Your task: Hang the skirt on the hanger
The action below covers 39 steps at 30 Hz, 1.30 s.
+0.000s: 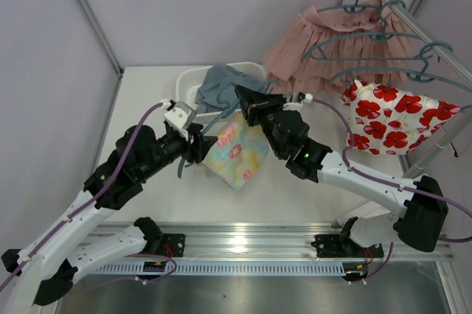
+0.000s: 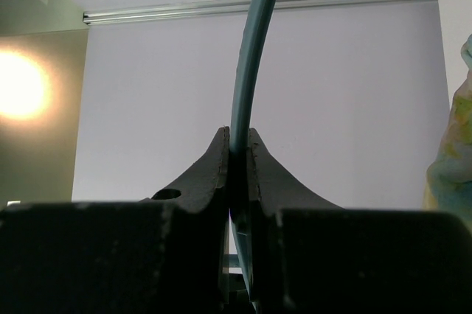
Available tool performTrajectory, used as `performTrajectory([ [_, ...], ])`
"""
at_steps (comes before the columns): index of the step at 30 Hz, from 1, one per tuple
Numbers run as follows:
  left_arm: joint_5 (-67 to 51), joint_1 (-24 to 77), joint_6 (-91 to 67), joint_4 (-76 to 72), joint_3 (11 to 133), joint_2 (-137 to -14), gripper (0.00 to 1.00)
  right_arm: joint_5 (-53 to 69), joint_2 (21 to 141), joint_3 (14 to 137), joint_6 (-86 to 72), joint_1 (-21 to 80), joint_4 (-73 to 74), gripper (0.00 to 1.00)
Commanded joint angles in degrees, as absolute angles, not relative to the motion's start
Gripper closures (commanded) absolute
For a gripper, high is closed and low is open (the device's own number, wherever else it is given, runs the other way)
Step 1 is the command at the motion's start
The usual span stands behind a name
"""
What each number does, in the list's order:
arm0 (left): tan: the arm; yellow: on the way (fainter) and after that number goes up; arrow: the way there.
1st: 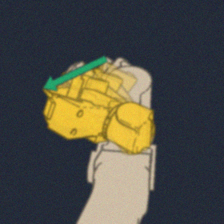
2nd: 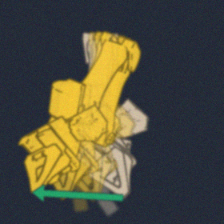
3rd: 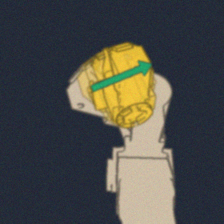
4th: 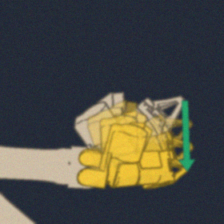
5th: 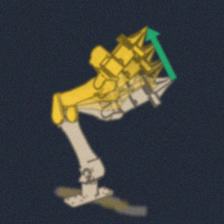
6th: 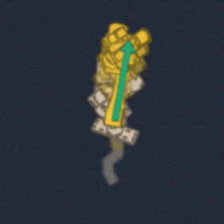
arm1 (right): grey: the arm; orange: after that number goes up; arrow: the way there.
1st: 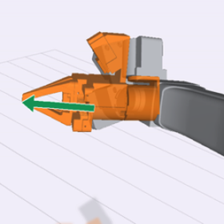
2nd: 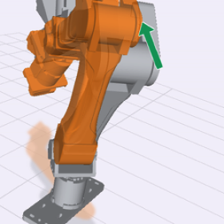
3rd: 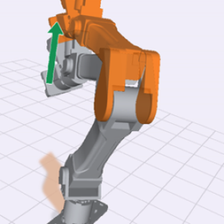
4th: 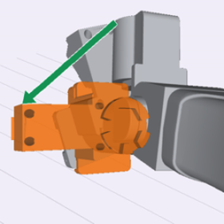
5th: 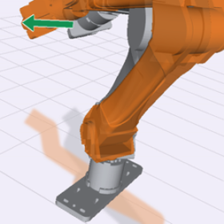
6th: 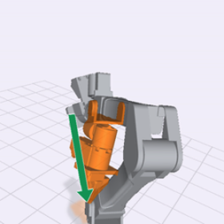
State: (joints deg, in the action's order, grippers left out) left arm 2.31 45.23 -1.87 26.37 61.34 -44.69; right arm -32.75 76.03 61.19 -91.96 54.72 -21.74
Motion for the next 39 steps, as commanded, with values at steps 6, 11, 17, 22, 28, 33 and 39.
performTrajectory([
  [6,0.44,45.18,0.17,18.37,58.80,-42.80,0.58,-35.33,73.48,62.40,-94.57,54.23,-26.28,1.00],
  [11,-3.43,45.18,1.93,16.35,58.88,-43.24,0.88,-35.07,73.39,62.40,-94.13,54.14,-26.28,1.00],
  [17,-4.13,44.56,2.02,18.89,62.13,-46.05,1.00,-33.66,73.04,62.49,-94.04,53.17,-25.40,1.00],
  [22,-3.96,43.95,1.24,19.69,63.28,-46.05,1.00,-32.61,72.60,63.10,-92.90,52.56,-23.65,0.91],
  [28,-5.80,42.36,0.79,20.75,66.80,-47.55,1.00,-29.71,71.46,63.90,-90.98,52.29,-18.81,0.55],
  [33,-7.99,41.75,1.23,19.51,66.36,-47.55,1.00,-28.04,69.35,65.48,-86.23,52.38,-12.33,0.41],
  [39,-9.40,40.26,1.32,16.97,66.27,-47.02,1.00,-25.84,66.62,67.32,-82.63,52.47,-1.77,0.24],
])
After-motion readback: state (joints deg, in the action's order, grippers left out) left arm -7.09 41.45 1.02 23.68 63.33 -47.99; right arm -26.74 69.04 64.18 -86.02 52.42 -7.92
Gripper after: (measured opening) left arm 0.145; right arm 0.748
